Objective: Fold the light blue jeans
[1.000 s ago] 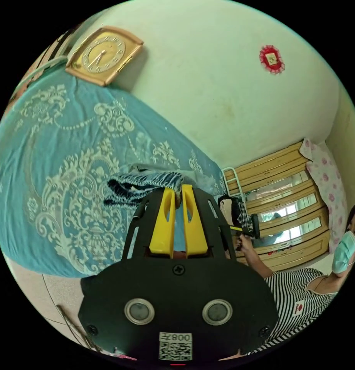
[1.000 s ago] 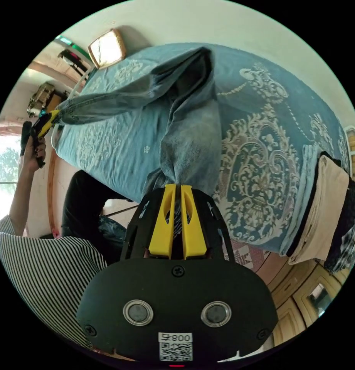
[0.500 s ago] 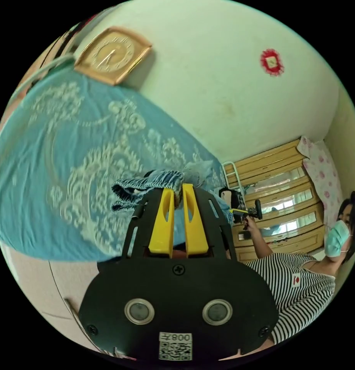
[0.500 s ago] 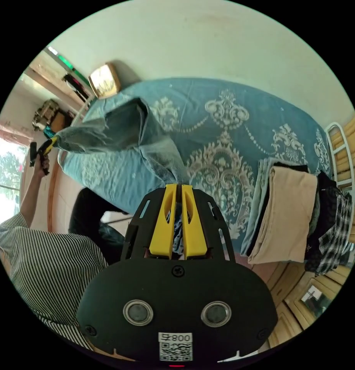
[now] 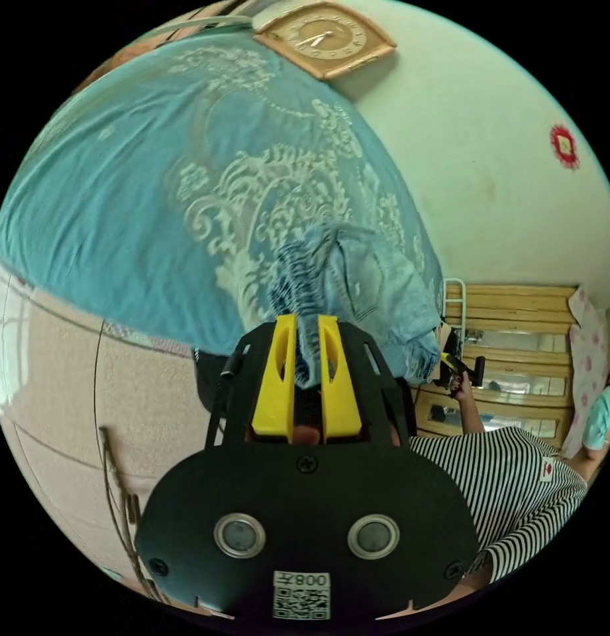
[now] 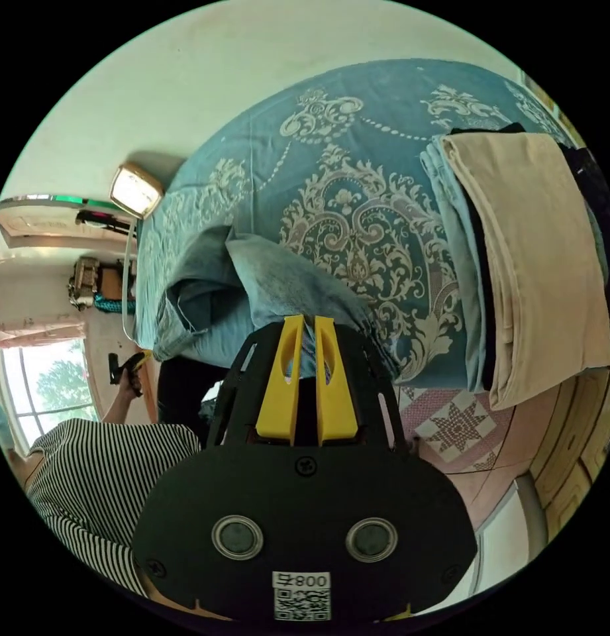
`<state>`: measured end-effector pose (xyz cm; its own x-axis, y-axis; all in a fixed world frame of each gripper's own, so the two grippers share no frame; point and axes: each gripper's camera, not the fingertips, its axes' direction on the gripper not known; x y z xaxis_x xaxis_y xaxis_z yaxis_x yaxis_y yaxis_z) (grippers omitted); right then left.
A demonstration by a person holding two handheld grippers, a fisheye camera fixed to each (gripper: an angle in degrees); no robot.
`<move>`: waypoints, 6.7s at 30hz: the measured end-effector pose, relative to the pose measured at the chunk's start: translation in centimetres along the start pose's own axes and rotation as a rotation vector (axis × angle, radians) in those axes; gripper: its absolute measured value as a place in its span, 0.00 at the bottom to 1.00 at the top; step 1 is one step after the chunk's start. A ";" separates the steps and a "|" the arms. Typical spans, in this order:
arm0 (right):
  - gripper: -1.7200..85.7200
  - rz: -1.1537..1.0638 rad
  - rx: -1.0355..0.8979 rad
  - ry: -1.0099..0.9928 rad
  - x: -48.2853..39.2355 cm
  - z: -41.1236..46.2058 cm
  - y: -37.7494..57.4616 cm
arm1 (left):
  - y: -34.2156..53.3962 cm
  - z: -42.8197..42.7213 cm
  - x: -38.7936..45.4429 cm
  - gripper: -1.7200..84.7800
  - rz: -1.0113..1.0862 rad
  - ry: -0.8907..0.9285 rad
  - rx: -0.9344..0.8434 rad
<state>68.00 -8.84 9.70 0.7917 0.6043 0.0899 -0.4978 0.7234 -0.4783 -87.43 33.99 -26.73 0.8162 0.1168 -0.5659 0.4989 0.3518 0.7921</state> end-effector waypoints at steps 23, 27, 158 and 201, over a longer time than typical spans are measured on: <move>0.11 -0.251 -0.256 0.311 -1.2 6.4 -6.1 | -9.7 3.6 10.0 0.05 0.257 -0.385 -0.213; 0.04 -0.236 -0.267 0.320 -0.5 6.8 -5.7 | -10.4 -0.4 11.8 0.04 0.289 -0.364 -0.108; 0.12 -0.213 -0.016 0.229 -12.9 7.3 -18.1 | -9.4 0.6 -19.7 0.15 -0.207 -0.095 0.257; 0.05 -0.924 -0.403 0.270 -27.2 38.1 4.9 | 8.9 9.6 -5.4 0.05 -0.392 0.101 0.287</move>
<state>30.53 -9.02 38.19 0.8818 -0.2582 0.3947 0.4576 0.6713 -0.5831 -84.59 27.55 -14.44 0.5258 0.1213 -0.8419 0.8343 0.1192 0.5383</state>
